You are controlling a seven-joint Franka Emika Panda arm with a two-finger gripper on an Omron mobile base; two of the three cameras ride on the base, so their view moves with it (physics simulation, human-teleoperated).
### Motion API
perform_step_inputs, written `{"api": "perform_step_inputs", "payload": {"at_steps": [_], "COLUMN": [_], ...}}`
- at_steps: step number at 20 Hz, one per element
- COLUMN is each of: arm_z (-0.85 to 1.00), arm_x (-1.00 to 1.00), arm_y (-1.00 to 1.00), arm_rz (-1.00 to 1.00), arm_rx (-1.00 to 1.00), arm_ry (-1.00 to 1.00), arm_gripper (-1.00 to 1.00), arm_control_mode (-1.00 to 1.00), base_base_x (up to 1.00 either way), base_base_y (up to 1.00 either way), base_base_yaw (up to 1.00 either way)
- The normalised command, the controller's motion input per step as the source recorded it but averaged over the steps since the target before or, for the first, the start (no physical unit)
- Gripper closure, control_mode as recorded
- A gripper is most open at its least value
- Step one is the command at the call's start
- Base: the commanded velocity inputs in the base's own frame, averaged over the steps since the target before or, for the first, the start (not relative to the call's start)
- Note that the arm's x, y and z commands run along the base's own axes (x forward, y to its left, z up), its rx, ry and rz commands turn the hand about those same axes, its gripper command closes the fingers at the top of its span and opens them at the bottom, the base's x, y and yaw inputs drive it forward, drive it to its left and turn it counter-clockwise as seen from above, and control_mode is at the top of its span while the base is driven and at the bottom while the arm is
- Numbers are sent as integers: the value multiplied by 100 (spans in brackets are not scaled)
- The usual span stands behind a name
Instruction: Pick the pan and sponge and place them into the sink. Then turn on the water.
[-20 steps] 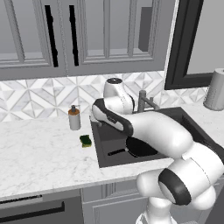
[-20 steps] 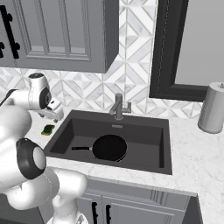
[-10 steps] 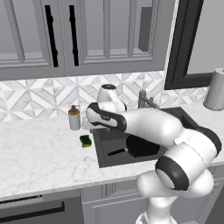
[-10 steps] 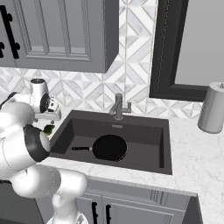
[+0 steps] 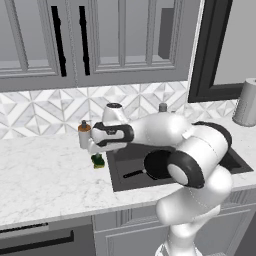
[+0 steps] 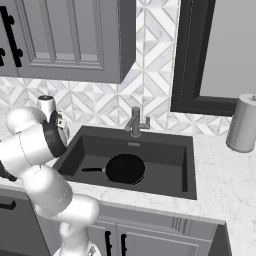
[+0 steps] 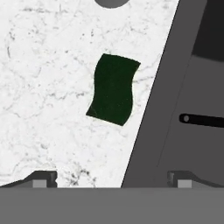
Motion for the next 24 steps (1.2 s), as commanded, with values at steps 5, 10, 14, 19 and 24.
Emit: {"api": "perform_step_inputs", "payload": {"at_steps": [5,10,14,19,24], "arm_z": [-38,-25,-29,-31,-31], "arm_x": [25,30,33,27,24], "arm_y": [12,18,16,15,15], "arm_rz": [0,0,0,0,0], "arm_rx": [-2,-1,-6,-9,-9], "arm_ry": [7,5,4,0,0], "arm_gripper": [-100,-100,-100,-100,-100], "arm_control_mode": [-100,-100,-100,-100,-100], "base_base_x": [0,0,0,0,0], "base_base_y": [0,0,0,0,0], "base_base_yaw": [0,0,0,0,0]}}
